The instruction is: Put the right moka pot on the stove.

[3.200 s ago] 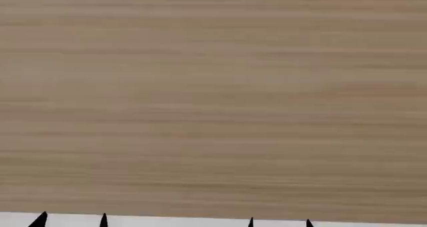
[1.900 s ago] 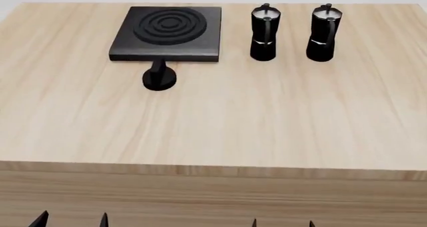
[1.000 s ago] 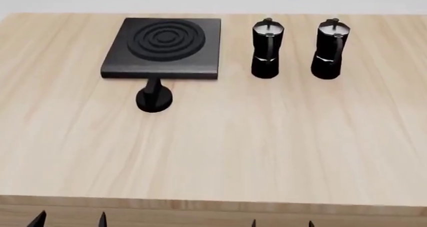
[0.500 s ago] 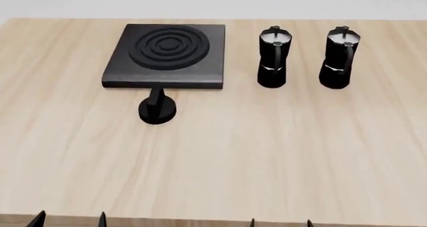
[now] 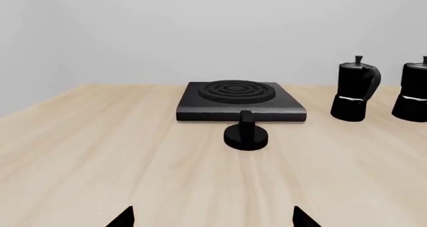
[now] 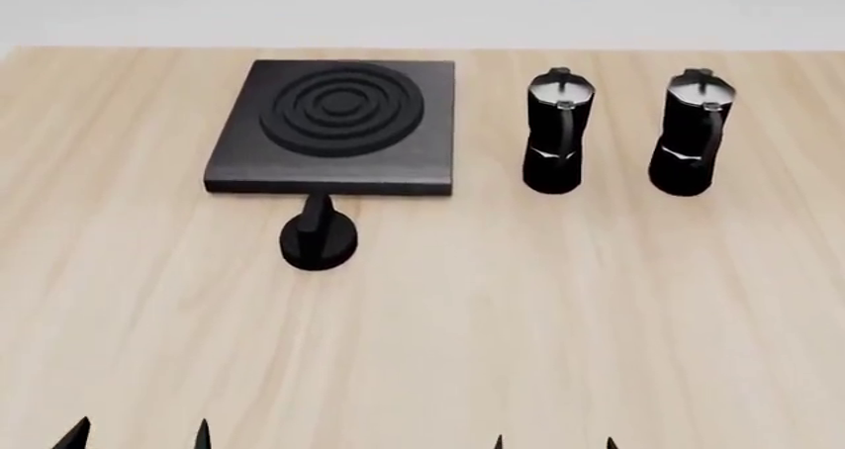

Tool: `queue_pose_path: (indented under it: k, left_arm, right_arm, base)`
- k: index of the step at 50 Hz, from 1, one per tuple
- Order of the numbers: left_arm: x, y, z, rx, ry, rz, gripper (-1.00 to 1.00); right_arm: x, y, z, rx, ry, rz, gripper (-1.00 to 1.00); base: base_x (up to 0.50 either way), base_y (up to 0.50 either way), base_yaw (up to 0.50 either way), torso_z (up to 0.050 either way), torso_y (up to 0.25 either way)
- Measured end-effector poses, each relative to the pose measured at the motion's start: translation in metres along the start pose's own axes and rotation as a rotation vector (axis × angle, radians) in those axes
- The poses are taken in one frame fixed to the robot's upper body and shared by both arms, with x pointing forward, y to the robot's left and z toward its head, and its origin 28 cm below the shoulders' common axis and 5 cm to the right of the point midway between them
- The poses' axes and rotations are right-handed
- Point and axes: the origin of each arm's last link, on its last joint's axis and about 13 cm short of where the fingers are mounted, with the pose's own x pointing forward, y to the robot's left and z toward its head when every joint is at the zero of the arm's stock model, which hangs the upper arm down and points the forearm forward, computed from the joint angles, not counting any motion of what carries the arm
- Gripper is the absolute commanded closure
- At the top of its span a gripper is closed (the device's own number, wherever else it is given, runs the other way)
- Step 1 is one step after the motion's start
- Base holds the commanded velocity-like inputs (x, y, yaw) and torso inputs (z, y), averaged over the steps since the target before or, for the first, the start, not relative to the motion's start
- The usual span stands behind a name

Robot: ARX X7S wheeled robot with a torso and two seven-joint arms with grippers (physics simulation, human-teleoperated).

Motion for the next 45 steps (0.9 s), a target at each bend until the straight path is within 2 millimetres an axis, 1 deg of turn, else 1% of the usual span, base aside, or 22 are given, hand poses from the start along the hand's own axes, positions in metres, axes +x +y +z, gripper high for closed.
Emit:
queue_pose_path:
  k: [45]
  left_arm:
    - [0.0005,-0.0001,-0.0003,0.003,0.000,0.000,-1.00]
  right_arm:
    - [0.0003,-0.0008,-0.0027,0.000,0.003,-0.003,-1.00]
  base:
    - [0.13,0.01,0.00,0.000,0.000]
